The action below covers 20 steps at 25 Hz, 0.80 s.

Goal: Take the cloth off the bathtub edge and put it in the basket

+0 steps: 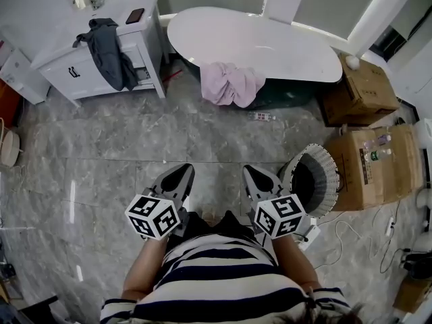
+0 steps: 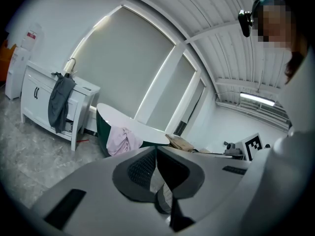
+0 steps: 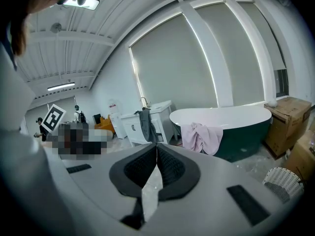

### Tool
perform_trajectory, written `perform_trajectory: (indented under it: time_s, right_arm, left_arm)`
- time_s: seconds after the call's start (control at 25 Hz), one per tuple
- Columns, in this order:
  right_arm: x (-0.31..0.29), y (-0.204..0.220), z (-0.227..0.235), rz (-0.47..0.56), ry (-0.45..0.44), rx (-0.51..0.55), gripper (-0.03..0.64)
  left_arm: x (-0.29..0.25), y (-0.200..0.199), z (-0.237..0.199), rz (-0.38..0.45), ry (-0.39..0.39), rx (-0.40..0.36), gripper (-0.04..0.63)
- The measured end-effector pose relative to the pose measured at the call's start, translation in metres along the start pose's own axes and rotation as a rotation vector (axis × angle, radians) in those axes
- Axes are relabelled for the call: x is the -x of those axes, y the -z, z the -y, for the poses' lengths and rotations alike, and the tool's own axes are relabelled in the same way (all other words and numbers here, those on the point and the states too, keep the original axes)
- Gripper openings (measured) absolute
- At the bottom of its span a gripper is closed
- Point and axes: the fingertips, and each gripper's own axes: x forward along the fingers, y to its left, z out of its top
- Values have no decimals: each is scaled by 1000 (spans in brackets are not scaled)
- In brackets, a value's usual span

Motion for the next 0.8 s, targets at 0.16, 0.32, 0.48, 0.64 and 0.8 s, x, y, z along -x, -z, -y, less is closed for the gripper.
perform_trajectory:
  time_s: [0.16,0.32,0.48,0.64,0.8]
  right_arm:
    - [-19,-10,-5,6,20,-18,26]
    - [-29,-10,-6,4,33,-25,26]
    - [-36,-14,6,-5,40,-26,26]
    - [-54,-19,20,-3,33,-25,28]
    - [-81,-28,36,-22,14,22,28]
  left_arm:
    - [-6,-9,-18,-21,31,-3,23]
    - [-12,-6,-29,-50,45,-23,24]
    - [-27,-5,-32,-65,56,-23,25]
    - [-45,-4,-38,-85,50,-56,25]
    - [-70,-15,-52,-80,16,-73,25]
